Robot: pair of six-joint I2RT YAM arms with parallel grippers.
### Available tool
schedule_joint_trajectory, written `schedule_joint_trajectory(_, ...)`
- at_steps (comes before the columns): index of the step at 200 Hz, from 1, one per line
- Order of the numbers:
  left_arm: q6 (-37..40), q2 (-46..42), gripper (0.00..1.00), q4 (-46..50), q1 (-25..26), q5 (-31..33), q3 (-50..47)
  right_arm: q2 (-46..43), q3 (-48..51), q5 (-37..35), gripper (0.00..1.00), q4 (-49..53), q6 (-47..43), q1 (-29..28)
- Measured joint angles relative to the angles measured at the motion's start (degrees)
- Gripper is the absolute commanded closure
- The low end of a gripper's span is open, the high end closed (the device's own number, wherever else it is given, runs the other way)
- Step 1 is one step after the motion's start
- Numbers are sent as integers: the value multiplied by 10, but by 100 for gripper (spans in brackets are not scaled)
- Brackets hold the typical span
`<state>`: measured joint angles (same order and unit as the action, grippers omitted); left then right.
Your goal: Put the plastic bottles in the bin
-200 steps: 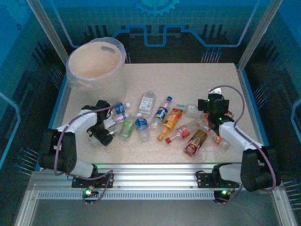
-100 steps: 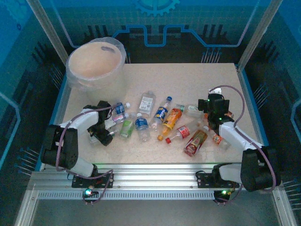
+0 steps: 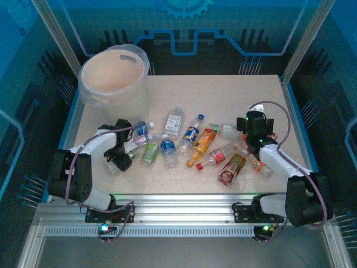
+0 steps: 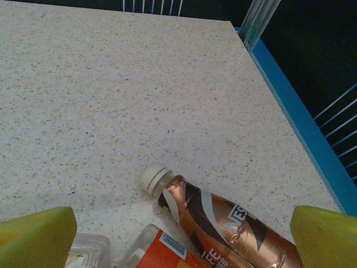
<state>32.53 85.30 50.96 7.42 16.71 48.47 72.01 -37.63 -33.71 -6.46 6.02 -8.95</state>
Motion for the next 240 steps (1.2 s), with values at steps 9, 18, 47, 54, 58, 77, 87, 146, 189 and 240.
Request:
schedule_joint_trajectory(9, -2, -5, 46, 5, 3, 0, 0, 0, 0, -3, 0, 0, 0, 0)
schedule_joint_trajectory(18, 1, -10, 46, 8, 6, 1, 0, 0, 0, -5, 0, 0, 0, 0)
schedule_joint_trajectory(47, 2, -30, 46, 15, 11, 1, 0, 0, 0, -9, 0, 0, 0, 0)
schedule_joint_trajectory(54, 0, -34, 46, 18, 12, 1, 0, 0, 0, -9, 0, 0, 0, 0)
schedule_joint_trajectory(58, 0, -36, 46, 20, 14, 1, 0, 1, 0, -9, 0, 0, 0, 0)
schedule_joint_trajectory(77, 0, -46, 46, 30, 20, 0, 0, 5, 0, -8, 0, 0, 0, 0)
schedule_joint_trajectory(87, -2, -53, 46, 36, 23, 0, 0, 7, 0, -9, 0, 0, 0, 0)
schedule_joint_trajectory(146, -11, -156, 52, 83, 60, -15, 20, 9, 0, -8, 0, -2, 0, 0)
schedule_joint_trajectory(189, -15, -251, 54, 92, 110, -51, 84, 9, 0, -8, 0, -5, 2, 0)
schedule_joint_trajectory(240, -32, -282, 58, 52, 150, -125, 150, 9, 0, -8, 0, -8, 4, 0)
